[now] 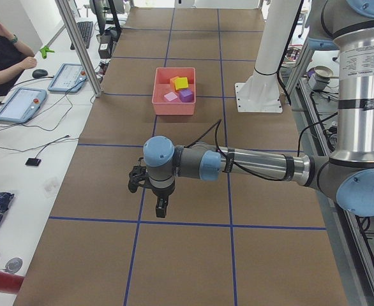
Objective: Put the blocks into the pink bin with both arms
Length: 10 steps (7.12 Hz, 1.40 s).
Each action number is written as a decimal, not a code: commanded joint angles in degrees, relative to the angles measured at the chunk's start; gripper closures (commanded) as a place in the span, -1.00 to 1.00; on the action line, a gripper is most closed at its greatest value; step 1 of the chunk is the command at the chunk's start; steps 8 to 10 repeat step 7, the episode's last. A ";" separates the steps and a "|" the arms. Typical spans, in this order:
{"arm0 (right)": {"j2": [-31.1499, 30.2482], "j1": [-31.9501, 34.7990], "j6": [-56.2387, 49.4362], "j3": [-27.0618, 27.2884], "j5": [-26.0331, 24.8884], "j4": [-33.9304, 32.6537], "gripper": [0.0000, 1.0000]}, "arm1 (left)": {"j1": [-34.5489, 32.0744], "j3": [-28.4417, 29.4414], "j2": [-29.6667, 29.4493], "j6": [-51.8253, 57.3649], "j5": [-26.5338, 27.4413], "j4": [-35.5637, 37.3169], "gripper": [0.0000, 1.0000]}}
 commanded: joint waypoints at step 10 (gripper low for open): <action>-0.04 0.04 0.13 -0.27 0.10 -0.01 -1.00 | 0.00 0.12 -0.81 -0.15 0.44 0.09 -1.00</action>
